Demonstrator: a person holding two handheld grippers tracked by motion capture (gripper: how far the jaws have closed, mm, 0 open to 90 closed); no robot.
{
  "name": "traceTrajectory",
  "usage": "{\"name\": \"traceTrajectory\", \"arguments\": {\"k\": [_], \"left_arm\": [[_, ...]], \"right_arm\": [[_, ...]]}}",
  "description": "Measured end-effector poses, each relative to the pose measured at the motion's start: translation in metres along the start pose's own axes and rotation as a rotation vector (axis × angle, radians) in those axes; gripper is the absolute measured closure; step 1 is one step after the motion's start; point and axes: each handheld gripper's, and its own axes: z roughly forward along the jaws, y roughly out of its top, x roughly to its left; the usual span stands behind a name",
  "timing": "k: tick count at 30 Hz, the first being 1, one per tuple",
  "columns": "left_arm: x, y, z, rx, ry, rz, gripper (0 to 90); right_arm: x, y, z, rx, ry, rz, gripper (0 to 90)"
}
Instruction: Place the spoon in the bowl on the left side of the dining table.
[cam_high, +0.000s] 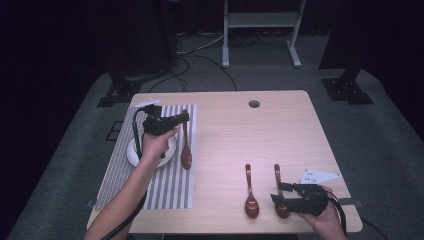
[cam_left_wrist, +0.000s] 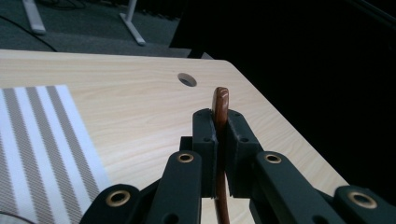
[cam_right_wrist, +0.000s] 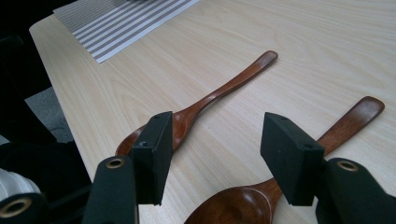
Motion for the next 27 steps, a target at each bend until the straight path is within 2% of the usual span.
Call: {"name": "traceTrajectory", "arguments": {"k": [9,27], "left_arm": [[0.018,0.008,-0.011,-0.024,0.054,-0.021,84.3],[0.043,0.014,-0.026,-0.058,0.118,-0.063,84.3]], "right_arm": [[0.0,0.0,0.0,-0.002,-0.002,0.001,42.8],[-0.002,0.0,-0.002,-0.012,-0.011,0.006,42.8]]}}
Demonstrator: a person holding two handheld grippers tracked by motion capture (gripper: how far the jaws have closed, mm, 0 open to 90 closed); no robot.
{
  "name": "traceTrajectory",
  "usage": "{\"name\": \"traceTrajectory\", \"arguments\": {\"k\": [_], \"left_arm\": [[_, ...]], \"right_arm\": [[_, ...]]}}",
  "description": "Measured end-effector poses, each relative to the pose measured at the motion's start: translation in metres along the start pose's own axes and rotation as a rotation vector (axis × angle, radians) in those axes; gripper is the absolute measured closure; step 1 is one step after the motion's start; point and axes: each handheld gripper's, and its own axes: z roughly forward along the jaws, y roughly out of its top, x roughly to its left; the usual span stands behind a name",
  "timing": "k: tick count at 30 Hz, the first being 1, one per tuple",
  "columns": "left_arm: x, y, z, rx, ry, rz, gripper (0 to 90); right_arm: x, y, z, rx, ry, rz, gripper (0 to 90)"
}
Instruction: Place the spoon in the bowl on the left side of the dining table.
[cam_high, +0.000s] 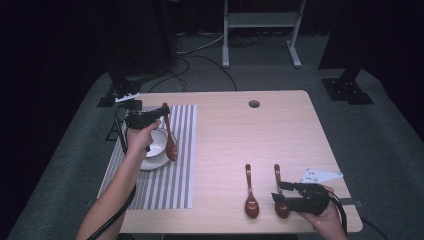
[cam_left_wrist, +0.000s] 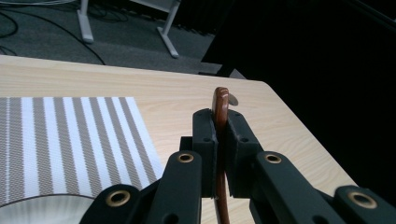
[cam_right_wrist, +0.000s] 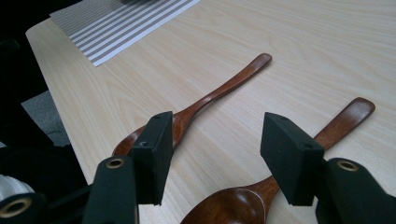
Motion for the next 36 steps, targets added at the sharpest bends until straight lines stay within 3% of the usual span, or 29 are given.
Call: {"name": "traceTrajectory", "arguments": {"k": [13,36], "left_arm": [[0.014,0.006,-0.005,-0.014,0.045,-0.024,84.2],[0.035,0.01,-0.01,-0.039,0.072,-0.065,84.2]], "right_arm": [[-0.001,0.0,0.001,0.0,-0.001,0.0,42.8],[-0.001,0.0,-0.001,-0.008,0.004,0.007,42.8]]}}
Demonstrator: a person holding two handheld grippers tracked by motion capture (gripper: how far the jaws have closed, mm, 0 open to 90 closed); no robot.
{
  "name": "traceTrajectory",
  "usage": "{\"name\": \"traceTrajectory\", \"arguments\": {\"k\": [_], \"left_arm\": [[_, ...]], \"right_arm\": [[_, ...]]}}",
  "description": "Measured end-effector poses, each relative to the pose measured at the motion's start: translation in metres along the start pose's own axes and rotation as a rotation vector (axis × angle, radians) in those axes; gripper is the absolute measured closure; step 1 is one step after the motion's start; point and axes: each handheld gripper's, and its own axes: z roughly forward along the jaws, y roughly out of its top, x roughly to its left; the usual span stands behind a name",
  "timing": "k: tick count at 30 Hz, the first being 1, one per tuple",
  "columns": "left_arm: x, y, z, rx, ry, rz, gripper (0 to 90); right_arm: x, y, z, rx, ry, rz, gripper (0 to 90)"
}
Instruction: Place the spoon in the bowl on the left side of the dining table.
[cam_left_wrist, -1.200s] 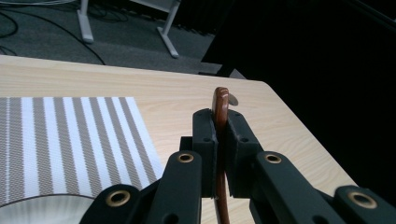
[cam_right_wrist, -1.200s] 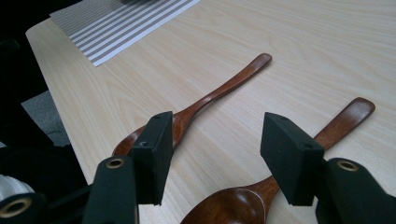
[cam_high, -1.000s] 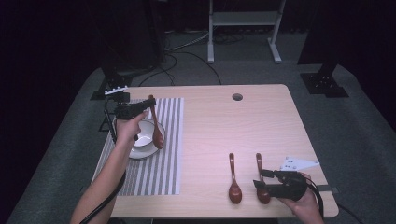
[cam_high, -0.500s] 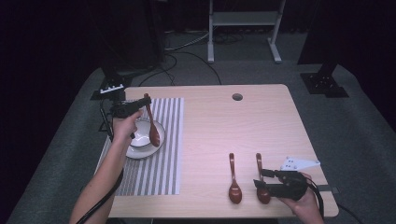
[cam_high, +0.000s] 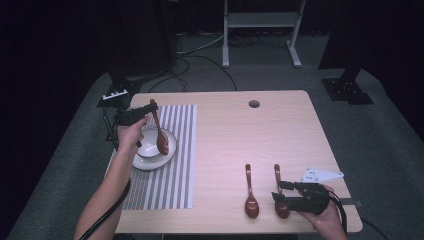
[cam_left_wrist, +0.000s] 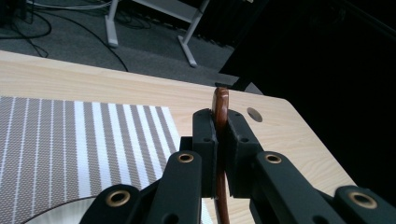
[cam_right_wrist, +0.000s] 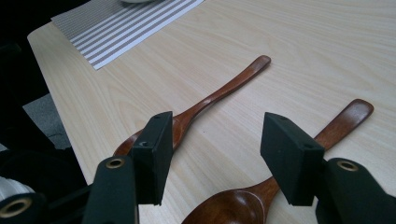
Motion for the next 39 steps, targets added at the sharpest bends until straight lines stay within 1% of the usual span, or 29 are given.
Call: {"name": "traceTrajectory", "arguments": {"k": [9,16,20,21,25,28,34,35,36,38,39], "left_arm": [[0.01,0.004,-0.005,-0.02,0.028,-0.022,84.2],[0.019,0.005,-0.01,-0.046,0.035,-0.051,84.2],[0.022,0.005,-0.011,-0.052,0.042,-0.058,84.2],[0.024,0.005,-0.012,-0.057,0.041,-0.068,84.2],[0.027,0.006,-0.012,-0.062,0.047,-0.068,84.2],[0.028,0.006,-0.011,-0.061,0.051,-0.065,84.2],[0.036,0.001,-0.008,-0.064,0.058,-0.086,84.1],[0.038,0.0,-0.008,-0.07,0.062,-0.095,84.1],[0.038,0.0,-0.008,-0.07,0.062,-0.095,84.1],[0.043,-0.004,-0.007,-0.07,0.073,-0.108,84.1],[0.045,-0.005,-0.007,-0.075,0.072,-0.123,84.1]], "right_arm": [[-0.001,0.0,0.001,0.002,-0.002,0.0,42.8],[0.0,0.0,0.001,0.004,-0.003,0.0,42.8],[-0.001,-0.001,0.001,0.005,-0.003,0.002,42.8],[-0.001,-0.001,0.001,0.006,-0.003,0.004,42.8],[-0.001,-0.001,0.002,0.007,-0.003,0.003,42.8],[-0.001,-0.001,0.002,0.008,-0.001,0.001,42.8],[0.0,-0.002,0.003,0.009,-0.001,0.002,42.8],[0.0,-0.002,0.003,0.009,-0.002,0.002,42.8],[0.0,-0.002,0.003,0.009,-0.002,0.002,42.8],[0.0,-0.002,0.003,0.01,-0.001,0.001,42.8],[0.0,-0.002,0.003,0.01,-0.001,0.001,42.8]]}}
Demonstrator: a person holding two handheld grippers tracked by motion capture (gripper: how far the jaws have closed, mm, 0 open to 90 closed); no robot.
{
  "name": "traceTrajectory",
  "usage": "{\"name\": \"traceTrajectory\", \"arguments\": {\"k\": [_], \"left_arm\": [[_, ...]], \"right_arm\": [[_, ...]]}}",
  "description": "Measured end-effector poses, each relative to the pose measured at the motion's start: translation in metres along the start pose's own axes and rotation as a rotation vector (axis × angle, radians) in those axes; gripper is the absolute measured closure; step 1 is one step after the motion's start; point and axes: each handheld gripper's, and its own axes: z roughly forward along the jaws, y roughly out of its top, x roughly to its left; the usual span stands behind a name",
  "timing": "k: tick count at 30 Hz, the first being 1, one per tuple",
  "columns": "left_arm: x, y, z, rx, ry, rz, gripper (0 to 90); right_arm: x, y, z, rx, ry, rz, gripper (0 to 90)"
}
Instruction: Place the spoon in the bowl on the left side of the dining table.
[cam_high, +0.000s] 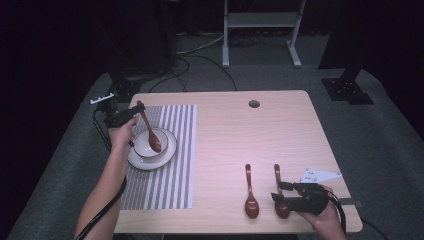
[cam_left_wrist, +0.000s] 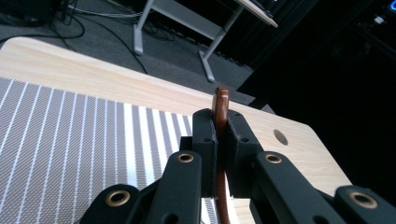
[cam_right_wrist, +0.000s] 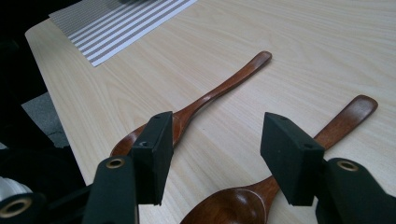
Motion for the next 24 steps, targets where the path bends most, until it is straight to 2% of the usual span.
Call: {"name": "traceTrajectory", "arguments": {"k": [5,13,24], "left_arm": [[0.009,-0.005,0.001,0.001,0.017,-0.023,84.1],[0.02,-0.01,-0.001,0.011,0.044,-0.025,84.1],[0.037,-0.019,-0.004,0.02,0.06,-0.058,84.0]], "right_arm": [[-0.001,0.0,0.0,0.002,-0.002,0.002,42.8],[-0.001,-0.001,0.0,0.003,-0.007,0.003,42.8],[0.0,0.0,0.002,0.005,-0.004,-0.001,42.8]]}}
